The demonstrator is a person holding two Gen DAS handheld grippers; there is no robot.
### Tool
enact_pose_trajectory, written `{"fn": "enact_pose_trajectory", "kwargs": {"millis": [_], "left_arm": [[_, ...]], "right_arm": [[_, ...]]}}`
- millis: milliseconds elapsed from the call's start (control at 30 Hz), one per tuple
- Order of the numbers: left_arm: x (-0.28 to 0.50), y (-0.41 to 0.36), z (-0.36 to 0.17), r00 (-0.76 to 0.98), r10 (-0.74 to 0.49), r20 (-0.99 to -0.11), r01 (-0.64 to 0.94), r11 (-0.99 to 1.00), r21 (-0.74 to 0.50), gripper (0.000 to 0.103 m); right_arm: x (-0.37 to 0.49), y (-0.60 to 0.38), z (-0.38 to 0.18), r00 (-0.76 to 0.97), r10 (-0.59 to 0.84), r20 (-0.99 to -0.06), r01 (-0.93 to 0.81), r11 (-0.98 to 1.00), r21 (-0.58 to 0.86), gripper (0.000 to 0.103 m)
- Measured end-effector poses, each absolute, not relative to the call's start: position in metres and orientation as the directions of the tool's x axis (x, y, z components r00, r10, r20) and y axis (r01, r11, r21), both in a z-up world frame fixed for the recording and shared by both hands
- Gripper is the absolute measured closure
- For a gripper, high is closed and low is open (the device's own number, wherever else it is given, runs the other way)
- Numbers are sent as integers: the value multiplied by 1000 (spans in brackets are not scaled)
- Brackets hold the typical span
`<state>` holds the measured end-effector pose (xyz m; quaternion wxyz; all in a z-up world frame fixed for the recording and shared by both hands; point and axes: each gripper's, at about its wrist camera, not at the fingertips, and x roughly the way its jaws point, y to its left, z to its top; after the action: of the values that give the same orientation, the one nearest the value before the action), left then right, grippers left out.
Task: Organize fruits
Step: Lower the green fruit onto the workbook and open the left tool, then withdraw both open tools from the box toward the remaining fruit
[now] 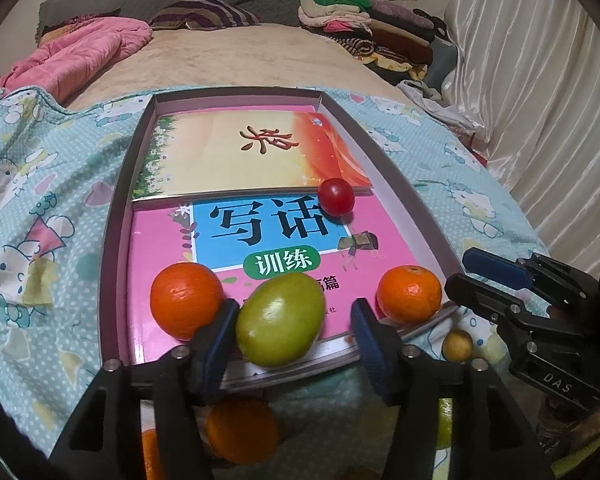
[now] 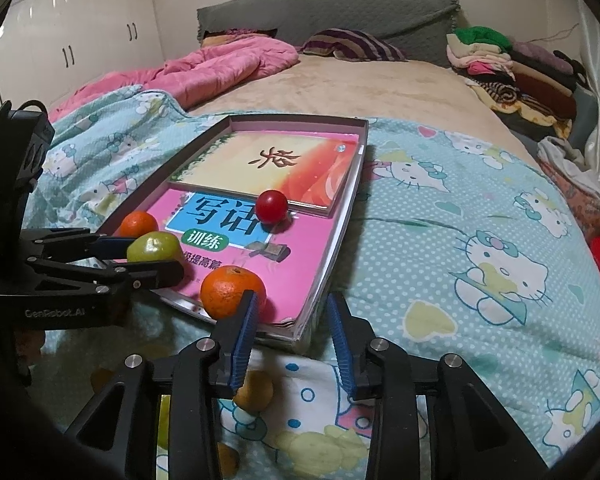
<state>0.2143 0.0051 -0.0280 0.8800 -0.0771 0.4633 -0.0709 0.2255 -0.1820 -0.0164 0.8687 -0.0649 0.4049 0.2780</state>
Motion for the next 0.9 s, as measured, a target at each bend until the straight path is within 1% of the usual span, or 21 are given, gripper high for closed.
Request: {"fn": "enact_pose_trajectory", "kwargs": {"millis": [100,200,267,400,467,700,767,900], "left_arm": [[211,6,-24,571,-199,-797,51,977,-207,44],[209,7,-20,580,-200,-790,51,977,-209,41],[208,6,-18,586,-195,-787,50,978,-205,38],[202,5,-10,607,-187,-773,43,978,-203,31],[200,6,-6,617,-178,-767,39,980,-197,29],[189,11,2,637,-169,-752,27,980,-197,19],[185,12,5,646,-165,-746,21,980,-198,17],[177,17,10,655,-152,-740,-1,979,-202,14]], "right_arm": [[225,-183,-15,521,433,-735,-534,838,115,65],[224,-184,-14,523,437,-731,-531,839,122,63],[223,-185,-14,521,444,-729,-528,839,134,58],[222,-188,-12,523,454,-722,-518,841,154,53],[222,-189,-11,524,455,-720,-513,843,160,48],[220,-197,-6,550,466,-693,-496,850,178,45],[219,-200,-4,559,465,-686,-487,854,182,40],[215,-204,2,575,467,-672,-483,857,181,37]]}}
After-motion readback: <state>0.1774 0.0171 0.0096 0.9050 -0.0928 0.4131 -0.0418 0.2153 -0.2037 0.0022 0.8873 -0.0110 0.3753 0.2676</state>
